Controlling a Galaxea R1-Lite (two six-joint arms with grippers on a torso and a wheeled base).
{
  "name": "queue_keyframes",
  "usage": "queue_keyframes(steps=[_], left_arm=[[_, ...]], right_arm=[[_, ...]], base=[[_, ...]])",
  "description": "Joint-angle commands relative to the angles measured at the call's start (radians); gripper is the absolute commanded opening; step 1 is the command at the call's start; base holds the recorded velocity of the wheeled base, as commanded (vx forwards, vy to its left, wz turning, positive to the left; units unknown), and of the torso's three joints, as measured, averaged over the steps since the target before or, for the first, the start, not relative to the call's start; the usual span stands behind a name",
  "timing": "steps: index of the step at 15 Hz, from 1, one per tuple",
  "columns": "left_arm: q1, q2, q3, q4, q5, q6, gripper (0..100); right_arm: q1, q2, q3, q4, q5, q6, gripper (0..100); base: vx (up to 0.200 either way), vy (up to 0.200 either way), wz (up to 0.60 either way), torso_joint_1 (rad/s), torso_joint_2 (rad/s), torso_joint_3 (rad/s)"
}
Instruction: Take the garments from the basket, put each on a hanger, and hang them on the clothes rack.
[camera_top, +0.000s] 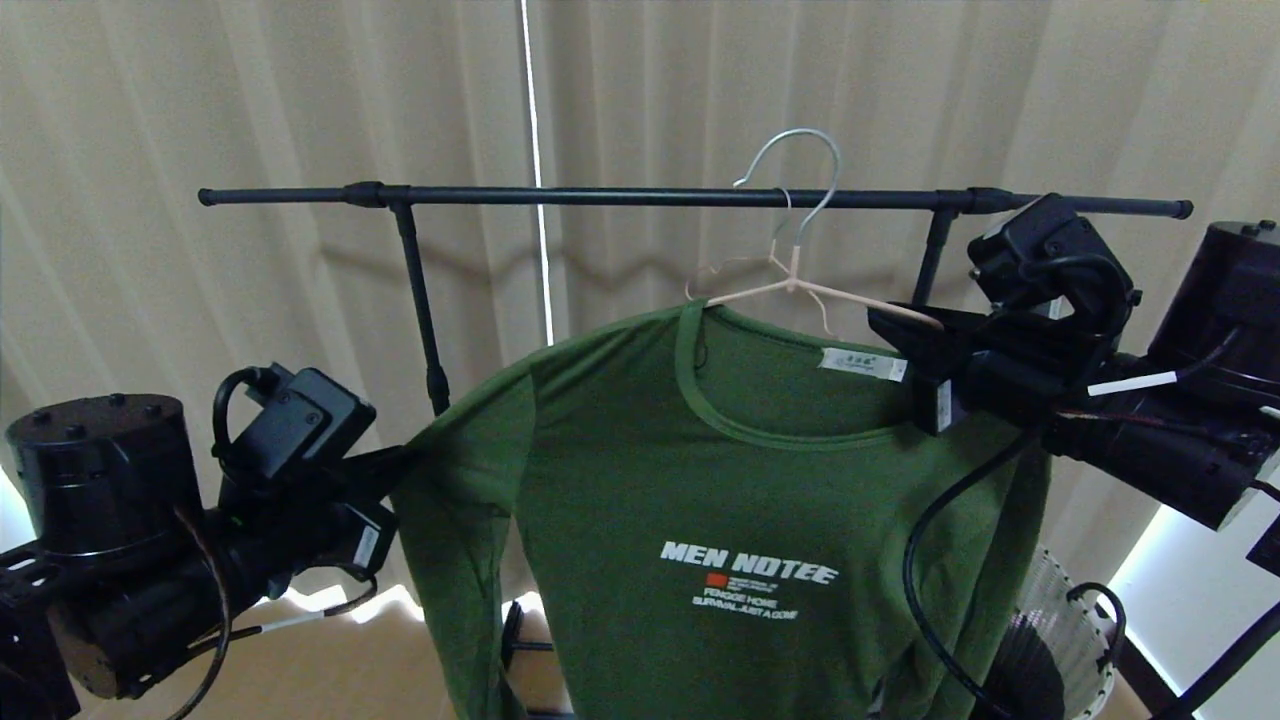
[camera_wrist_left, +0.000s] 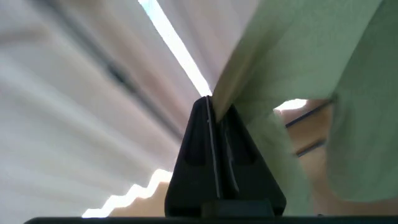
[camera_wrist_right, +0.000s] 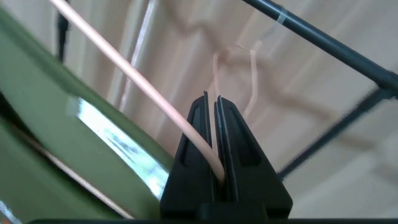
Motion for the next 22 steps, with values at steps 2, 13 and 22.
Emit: queue_keyframes(steps=[2, 13, 22], left_arm=[[0.045, -0.021, 0.005, 0.0, 0.001, -0.008, 0], [0.073, -0.258, 0.04, 0.003, -0.048, -0.18, 100], [0.176, -0.386, 0.125, 0.006, -0.046, -0.169, 100]], right_arm=[[-0.007, 0.003, -0.001, 0.0, 0.0, -0.002, 0], [-0.016, -0.001, 0.008, 0.032, -0.051, -0.006, 0], [-0.047, -0.052, 0.0, 0.256, -0.175, -0.006, 0]], base=[[0.0, 0.0, 0.0, 0.0, 0.0, 0.0], [0.0, 0.0, 0.0, 0.0, 0.0, 0.0], [0.0, 0.0, 0.0, 0.0, 0.0, 0.0]])
